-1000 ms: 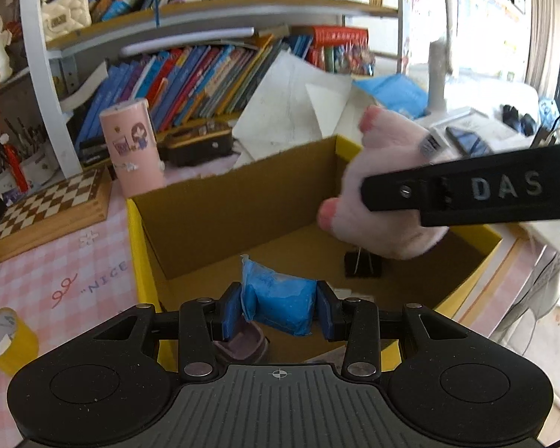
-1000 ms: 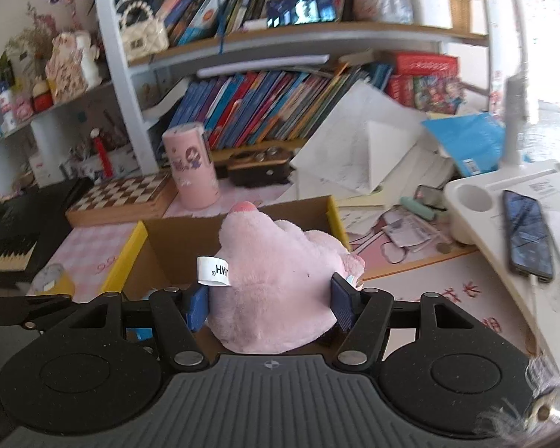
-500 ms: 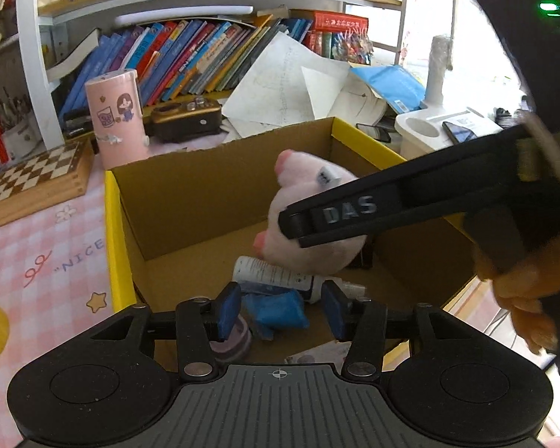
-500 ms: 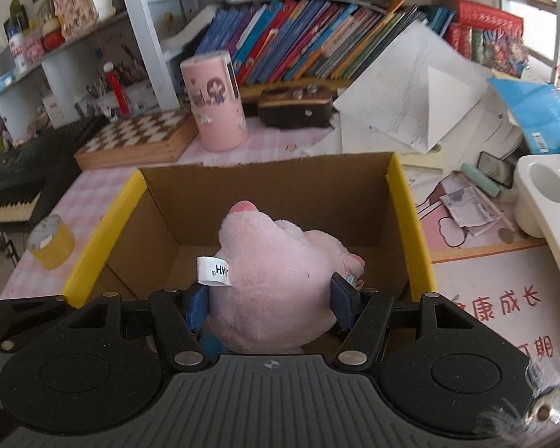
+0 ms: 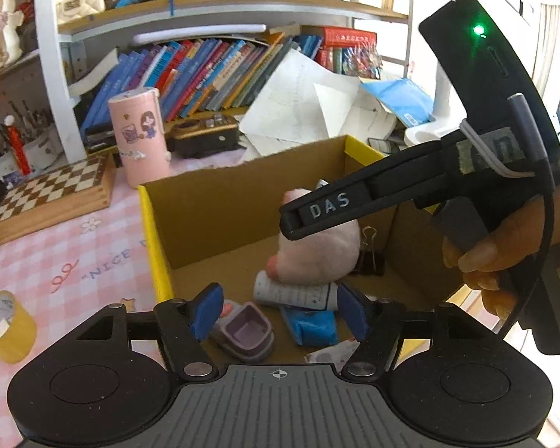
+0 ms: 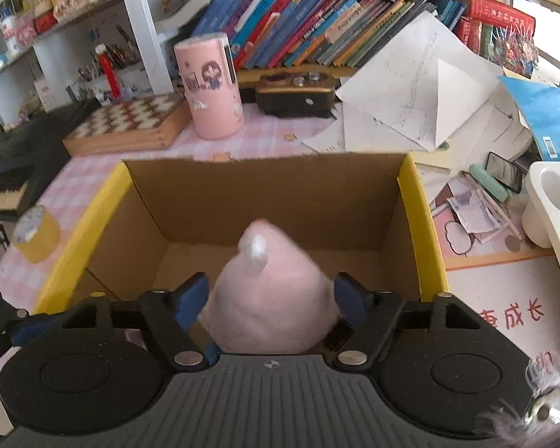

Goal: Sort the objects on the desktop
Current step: 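Open the left tool to drop the blue object while the right releases the pig inside, then withdraw both tools from the yellow box back over the table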

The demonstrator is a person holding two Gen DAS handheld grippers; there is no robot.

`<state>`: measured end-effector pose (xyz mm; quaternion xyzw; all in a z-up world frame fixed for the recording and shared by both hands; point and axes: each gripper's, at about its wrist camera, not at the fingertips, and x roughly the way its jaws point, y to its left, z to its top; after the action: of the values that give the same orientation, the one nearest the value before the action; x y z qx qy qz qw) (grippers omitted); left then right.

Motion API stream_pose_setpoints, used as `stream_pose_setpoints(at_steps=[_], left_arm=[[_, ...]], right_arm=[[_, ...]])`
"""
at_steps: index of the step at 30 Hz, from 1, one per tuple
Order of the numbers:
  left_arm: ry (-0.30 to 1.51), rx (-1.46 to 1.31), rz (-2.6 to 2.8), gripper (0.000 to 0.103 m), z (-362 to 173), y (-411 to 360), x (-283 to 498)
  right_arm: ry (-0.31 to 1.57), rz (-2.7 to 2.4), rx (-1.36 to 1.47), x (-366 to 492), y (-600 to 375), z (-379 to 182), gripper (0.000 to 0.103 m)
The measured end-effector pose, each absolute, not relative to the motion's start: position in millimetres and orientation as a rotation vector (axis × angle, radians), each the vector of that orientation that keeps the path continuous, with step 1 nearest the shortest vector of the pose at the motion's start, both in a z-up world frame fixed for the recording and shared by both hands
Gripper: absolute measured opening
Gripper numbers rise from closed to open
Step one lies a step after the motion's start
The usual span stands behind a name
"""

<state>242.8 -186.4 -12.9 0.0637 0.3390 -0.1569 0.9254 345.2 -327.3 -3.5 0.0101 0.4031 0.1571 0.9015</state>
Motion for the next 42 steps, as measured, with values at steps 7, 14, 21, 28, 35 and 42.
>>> stream_pose_setpoints(at_steps=[7, 14, 21, 28, 35, 42], left_arm=[[0.65, 0.109, -0.286, 0.073, 2, -174, 234], [0.624, 0.08, -0.248, 0.074, 12, -160, 220], [0.601, 0.045, -0.19, 0.074, 18, -137, 195], [0.6, 0.019, -0.14, 0.074, 17, -112, 170], [0.622, 0.02, -0.165, 0.074, 9, -104, 151], [0.657, 0.044, -0.227, 0.074, 1, -99, 128]], right_arm=[[0.751, 0.329, 0.047, 329, -323, 14, 0.079], [0.681, 0.315, 0.072, 306, -323, 31, 0.079], [0.57, 0.239, 0.047, 266, -328, 44, 0.079], [0.481, 0.126, 0.045, 210, -336, 40, 0.079], [0.517, 0.095, 0.027, 165, -327, 24, 0.072], [0.584, 0.071, 0.06, 135, -307, 15, 0.067]])
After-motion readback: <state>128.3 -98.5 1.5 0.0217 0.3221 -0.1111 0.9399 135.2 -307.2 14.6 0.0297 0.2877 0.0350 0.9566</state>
